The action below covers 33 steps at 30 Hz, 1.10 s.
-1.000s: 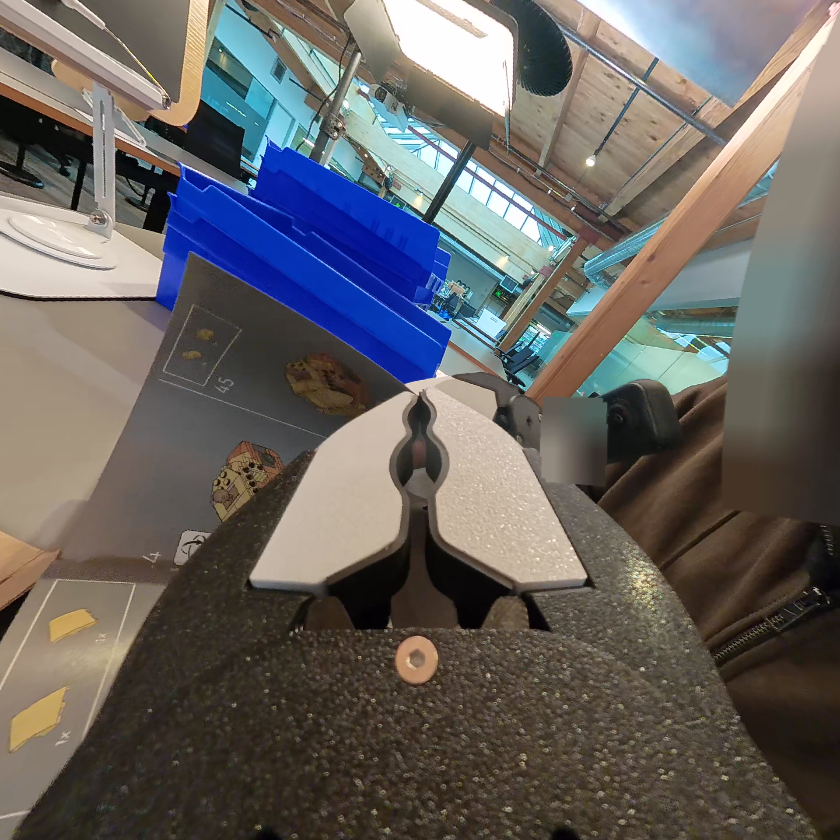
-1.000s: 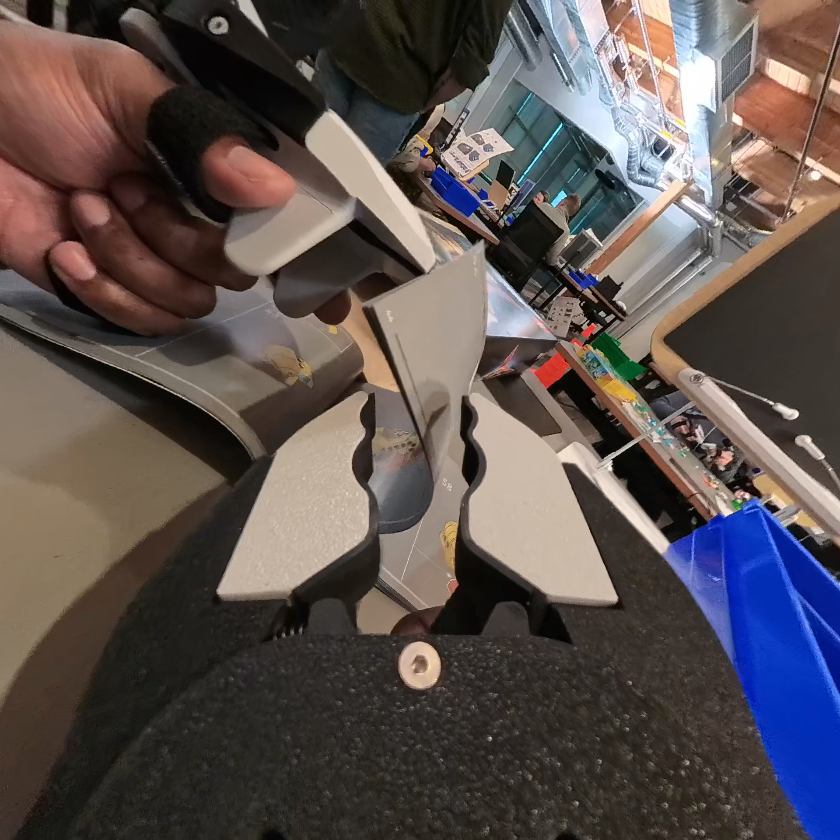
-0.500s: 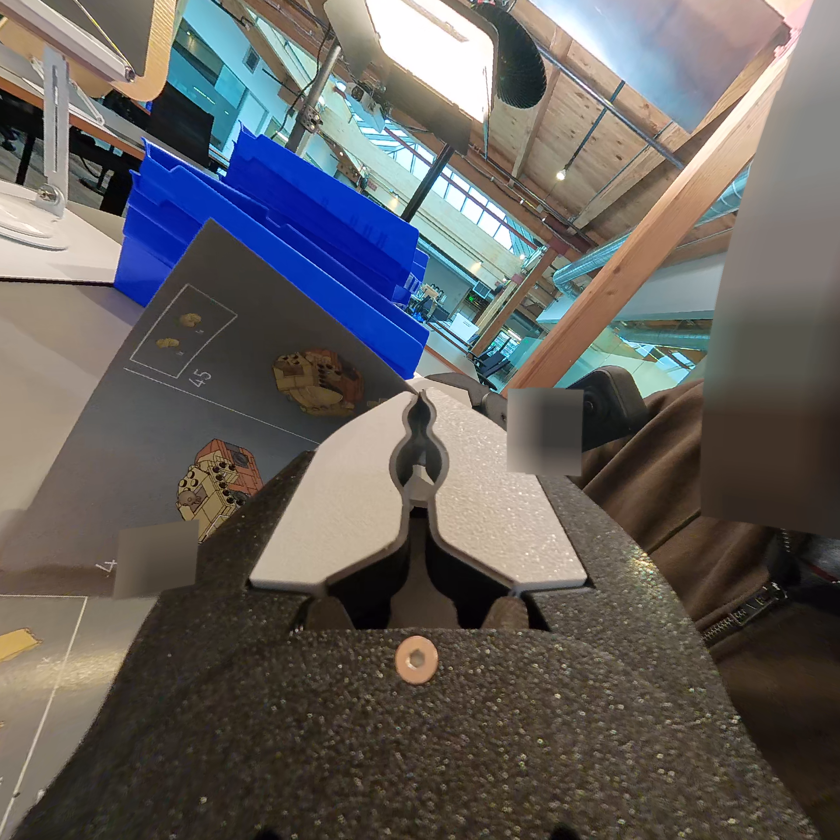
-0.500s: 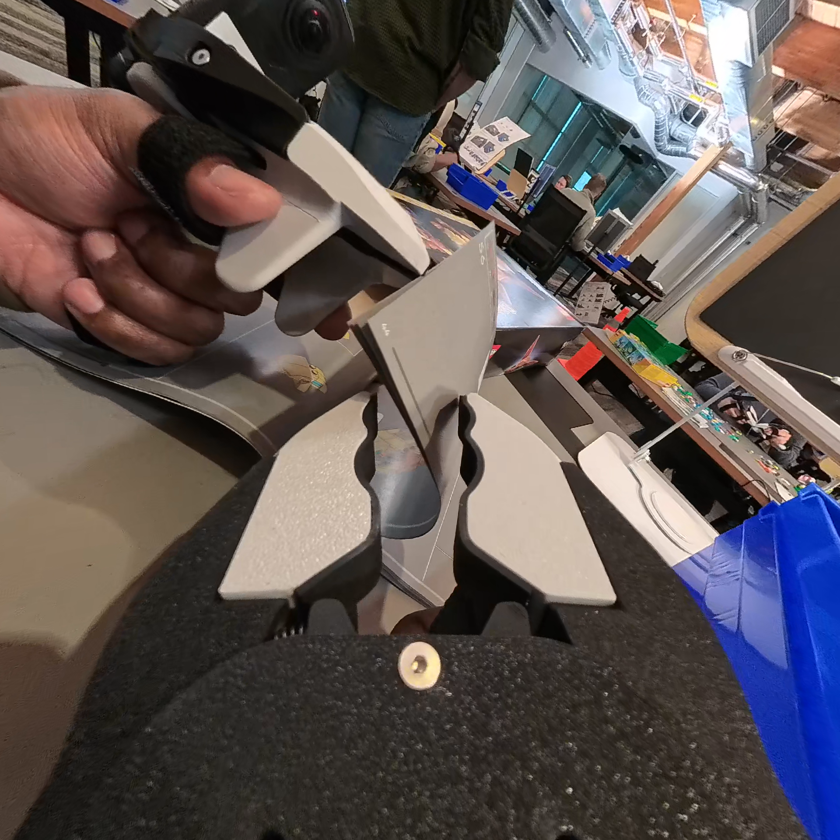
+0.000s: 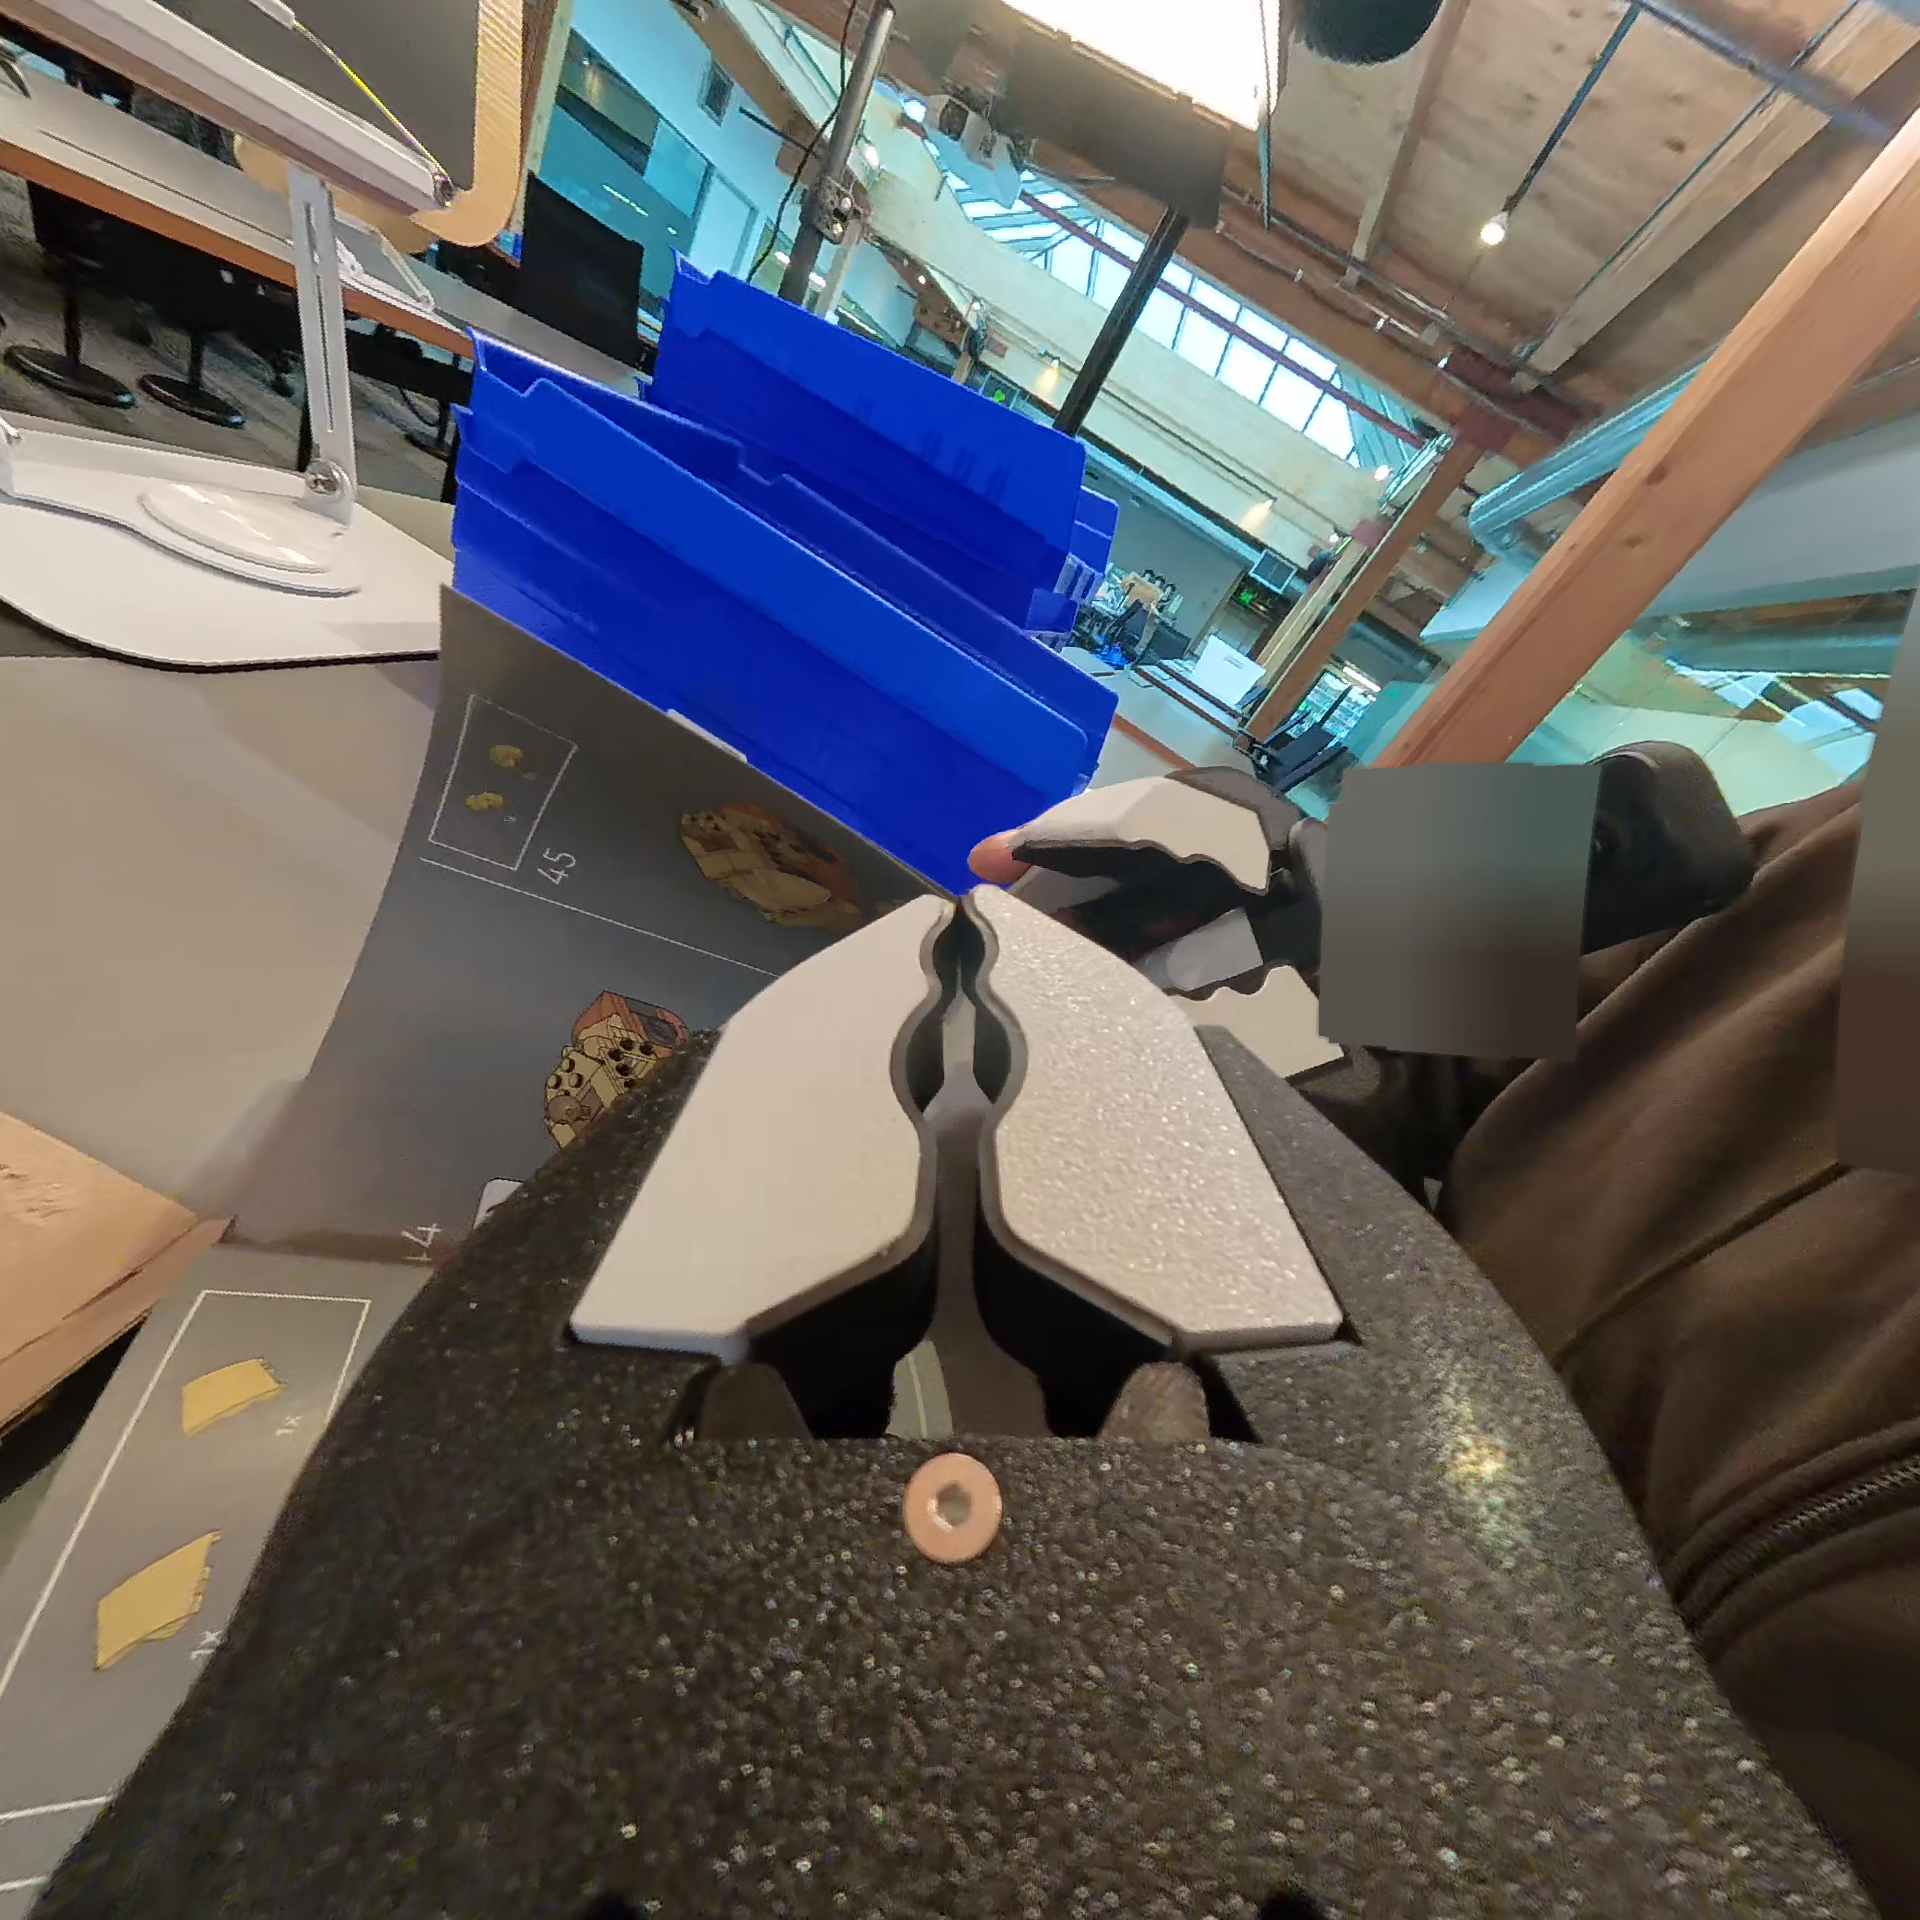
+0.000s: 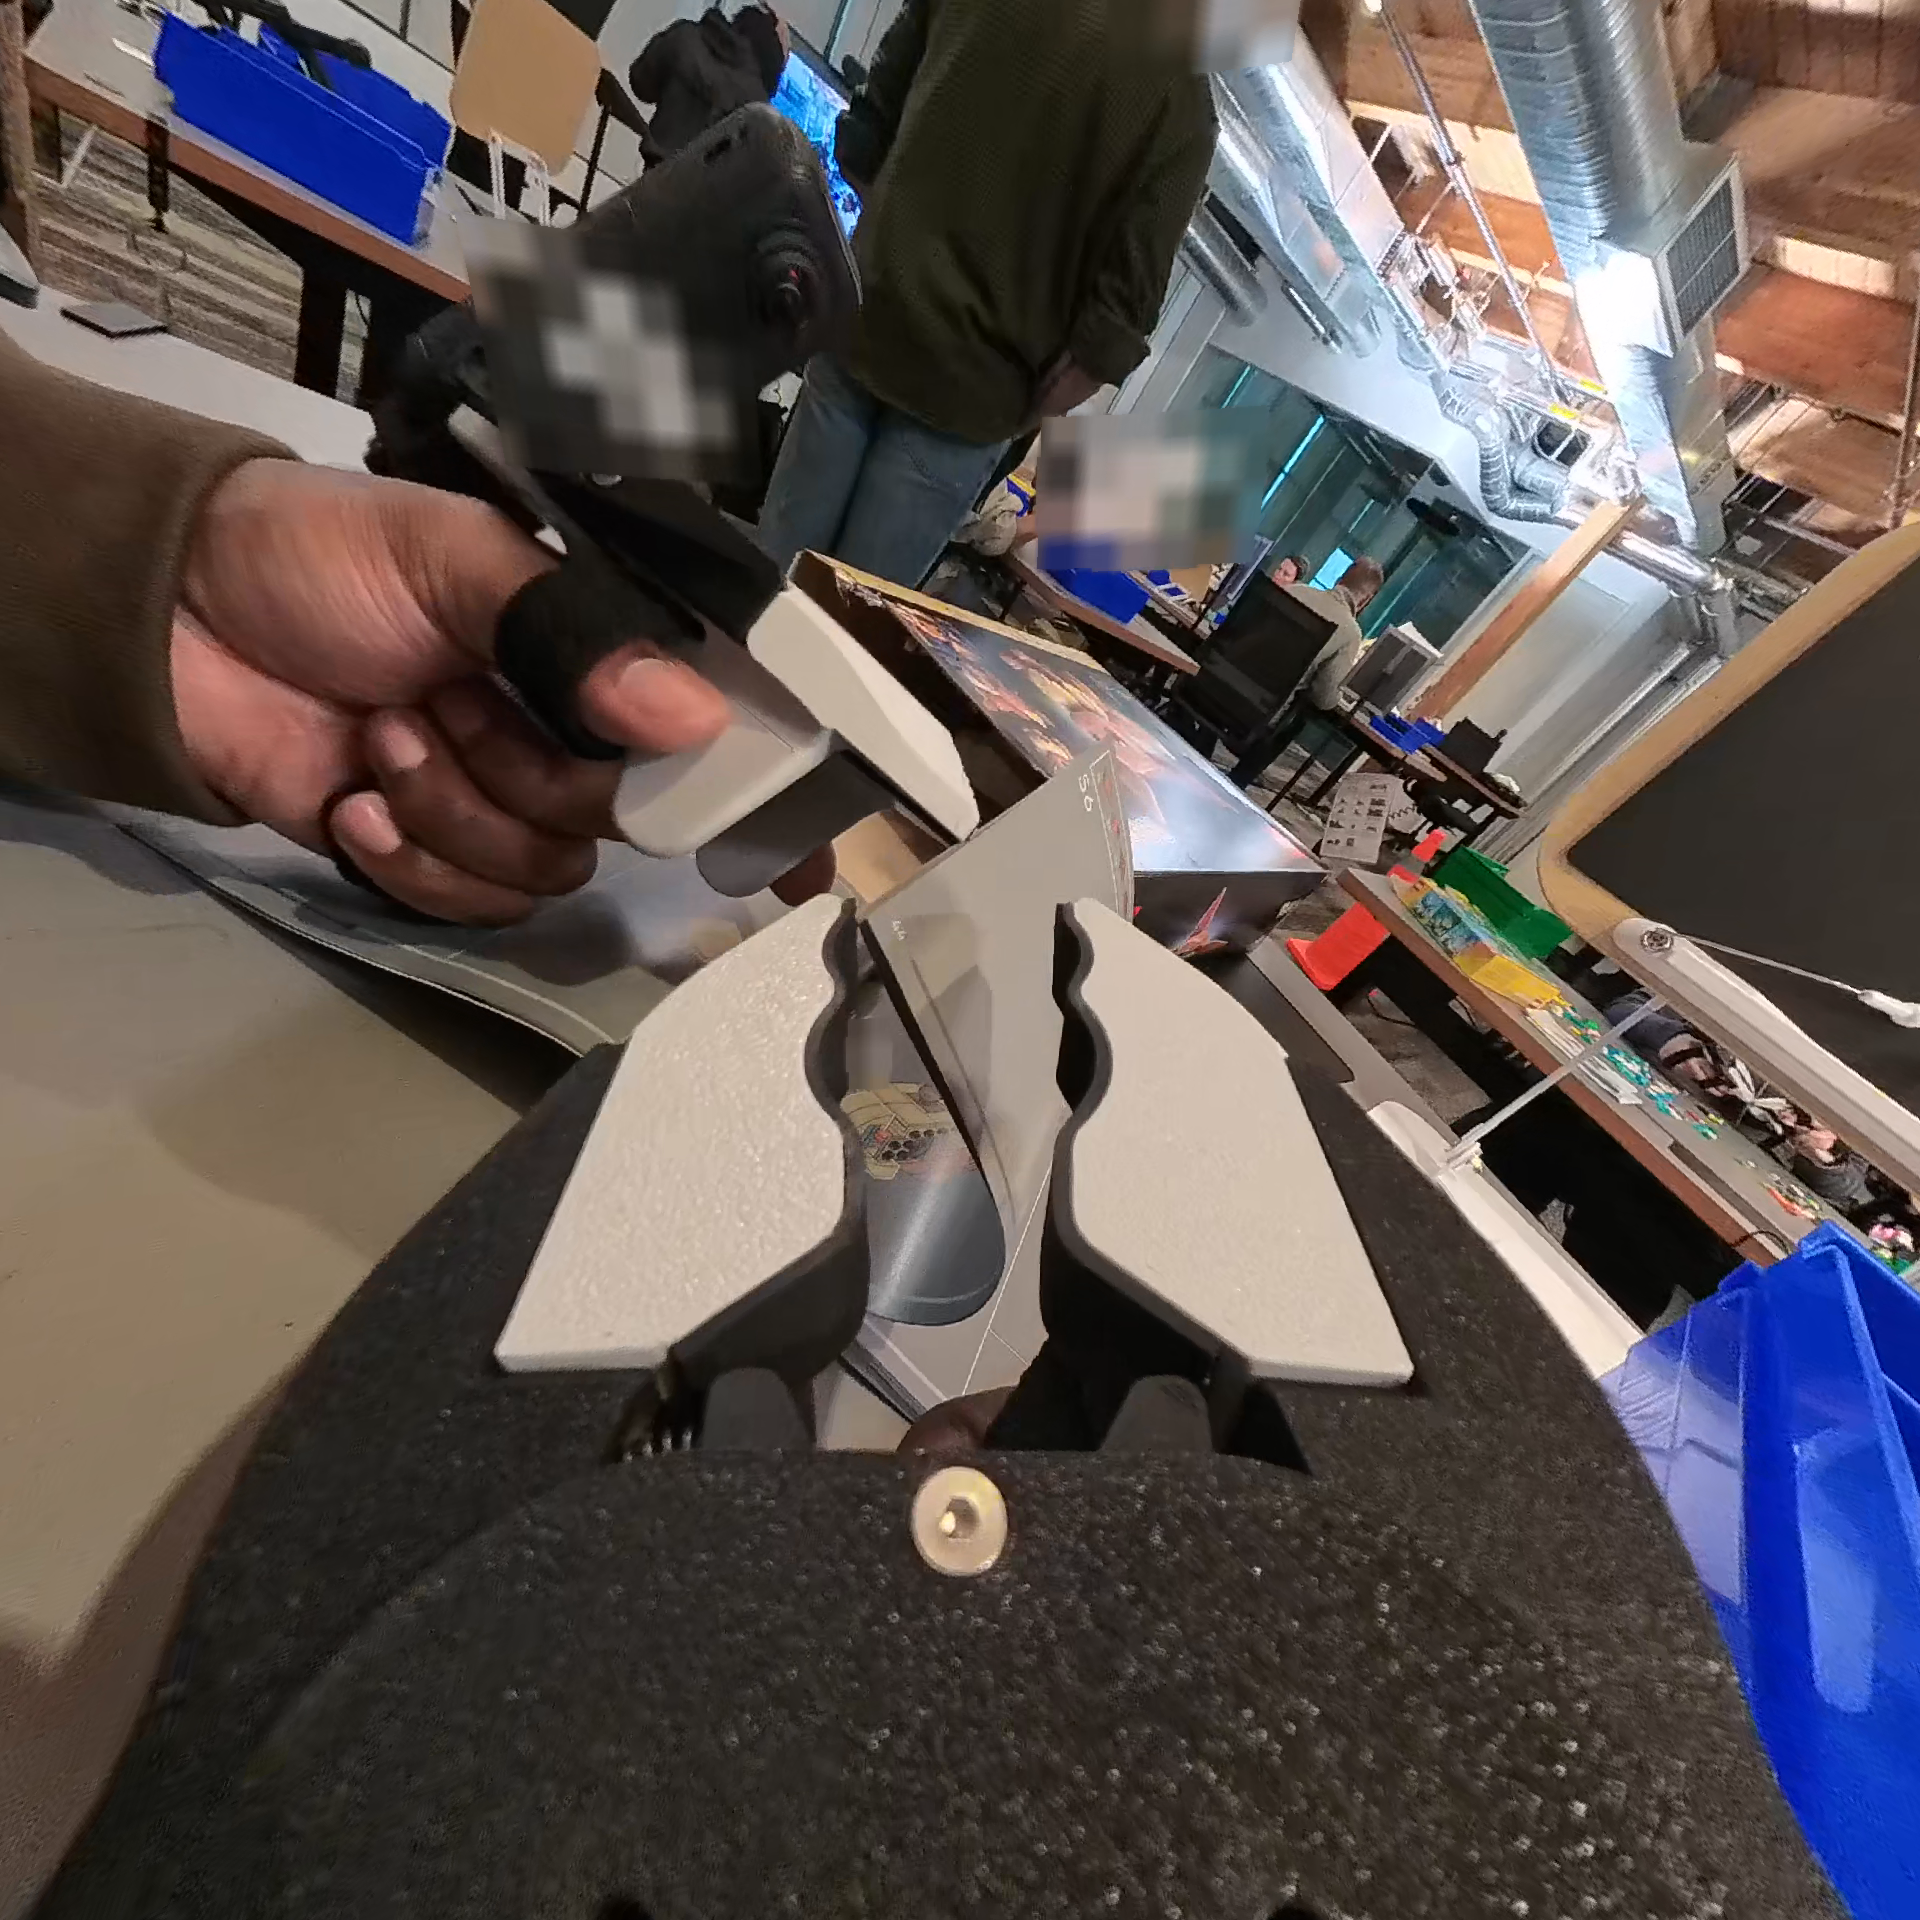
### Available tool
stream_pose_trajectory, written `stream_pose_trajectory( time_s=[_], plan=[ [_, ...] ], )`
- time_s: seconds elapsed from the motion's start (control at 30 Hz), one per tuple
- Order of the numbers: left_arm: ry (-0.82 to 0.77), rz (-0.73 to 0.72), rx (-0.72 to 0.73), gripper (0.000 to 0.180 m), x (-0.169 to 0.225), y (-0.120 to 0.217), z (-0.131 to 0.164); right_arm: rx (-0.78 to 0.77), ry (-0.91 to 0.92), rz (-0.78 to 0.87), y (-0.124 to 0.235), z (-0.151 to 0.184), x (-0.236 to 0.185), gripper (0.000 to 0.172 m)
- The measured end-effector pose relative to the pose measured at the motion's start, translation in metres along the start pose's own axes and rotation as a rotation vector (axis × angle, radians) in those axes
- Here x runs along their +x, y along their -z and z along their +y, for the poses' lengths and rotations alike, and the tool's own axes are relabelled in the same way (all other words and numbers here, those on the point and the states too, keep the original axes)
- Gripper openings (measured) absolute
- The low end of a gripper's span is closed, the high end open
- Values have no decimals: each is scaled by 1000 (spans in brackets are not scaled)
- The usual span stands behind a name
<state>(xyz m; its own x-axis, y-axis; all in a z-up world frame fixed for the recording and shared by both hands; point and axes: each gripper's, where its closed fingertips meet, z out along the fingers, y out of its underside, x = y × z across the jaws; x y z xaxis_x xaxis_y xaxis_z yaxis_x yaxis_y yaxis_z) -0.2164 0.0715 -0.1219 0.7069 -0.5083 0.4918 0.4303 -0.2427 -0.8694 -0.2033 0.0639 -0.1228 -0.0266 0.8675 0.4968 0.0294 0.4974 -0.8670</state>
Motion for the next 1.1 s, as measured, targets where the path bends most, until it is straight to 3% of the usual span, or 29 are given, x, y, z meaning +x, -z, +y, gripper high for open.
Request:
stream_pose_trajectory(
  time_s=[0.8,1.1],
  plan=[
    [-46,-31,-10,0,-4,5,-1,10,-11,17,4,-1,8,35],
    [-45,-30,-1,0,-5,7,-4,-130,-66,221,7,27,59,31]
  ],
)
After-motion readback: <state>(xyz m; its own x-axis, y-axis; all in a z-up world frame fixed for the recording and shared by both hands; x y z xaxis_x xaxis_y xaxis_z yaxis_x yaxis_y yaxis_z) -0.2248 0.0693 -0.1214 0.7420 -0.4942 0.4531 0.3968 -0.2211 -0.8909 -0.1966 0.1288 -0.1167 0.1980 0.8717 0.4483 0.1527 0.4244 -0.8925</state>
